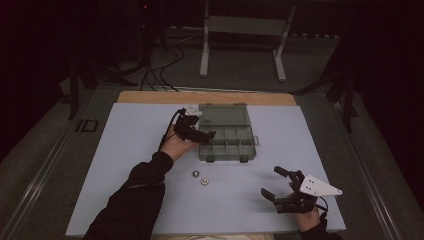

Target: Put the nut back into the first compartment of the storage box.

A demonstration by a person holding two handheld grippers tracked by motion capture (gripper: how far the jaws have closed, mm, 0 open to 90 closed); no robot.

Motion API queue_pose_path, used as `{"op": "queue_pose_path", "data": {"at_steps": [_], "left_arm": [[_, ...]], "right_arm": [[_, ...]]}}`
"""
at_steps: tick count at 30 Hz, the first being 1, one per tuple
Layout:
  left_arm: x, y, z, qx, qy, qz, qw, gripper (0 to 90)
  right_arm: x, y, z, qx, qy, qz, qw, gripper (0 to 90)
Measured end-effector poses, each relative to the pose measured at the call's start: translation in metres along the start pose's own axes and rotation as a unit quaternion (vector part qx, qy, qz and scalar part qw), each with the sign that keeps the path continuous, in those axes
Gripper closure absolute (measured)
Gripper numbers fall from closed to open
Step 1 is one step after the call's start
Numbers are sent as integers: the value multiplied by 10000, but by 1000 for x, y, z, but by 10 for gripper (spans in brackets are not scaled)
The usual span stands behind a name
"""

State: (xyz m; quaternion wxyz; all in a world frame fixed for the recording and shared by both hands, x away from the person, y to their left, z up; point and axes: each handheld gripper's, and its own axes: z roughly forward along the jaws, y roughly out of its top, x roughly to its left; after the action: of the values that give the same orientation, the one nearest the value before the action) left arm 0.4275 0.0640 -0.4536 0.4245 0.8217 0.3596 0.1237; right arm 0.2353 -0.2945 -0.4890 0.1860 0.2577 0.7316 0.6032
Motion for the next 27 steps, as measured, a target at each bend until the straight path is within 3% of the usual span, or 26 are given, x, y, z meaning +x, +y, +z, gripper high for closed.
{"op": "queue_pose_path", "data": {"at_steps": [7, 12, 13, 22, 27], "left_arm": [[-4, -3, -20, -149, -269, 61, 9995, 52], [-7, -5, -28, -131, -307, 135, 9994, 52], [-10, -8, -36, -104, -331, 216, 9992, 52], [-19, -15, -61, -202, -425, 307, 9984, 51], [-26, -23, -71, -238, -574, 393, 9973, 52]], "right_arm": [[0, 0, 0, 10, -13, -6, 10000, 115], [0, 0, 0, 12, -16, -11, 10000, 115], [0, 0, 0, 9, -23, -11, 10000, 115], [1, 0, 0, 25, -30, 0, 10000, 115], [1, 0, 0, 10, -34, -9, 10000, 115]]}}
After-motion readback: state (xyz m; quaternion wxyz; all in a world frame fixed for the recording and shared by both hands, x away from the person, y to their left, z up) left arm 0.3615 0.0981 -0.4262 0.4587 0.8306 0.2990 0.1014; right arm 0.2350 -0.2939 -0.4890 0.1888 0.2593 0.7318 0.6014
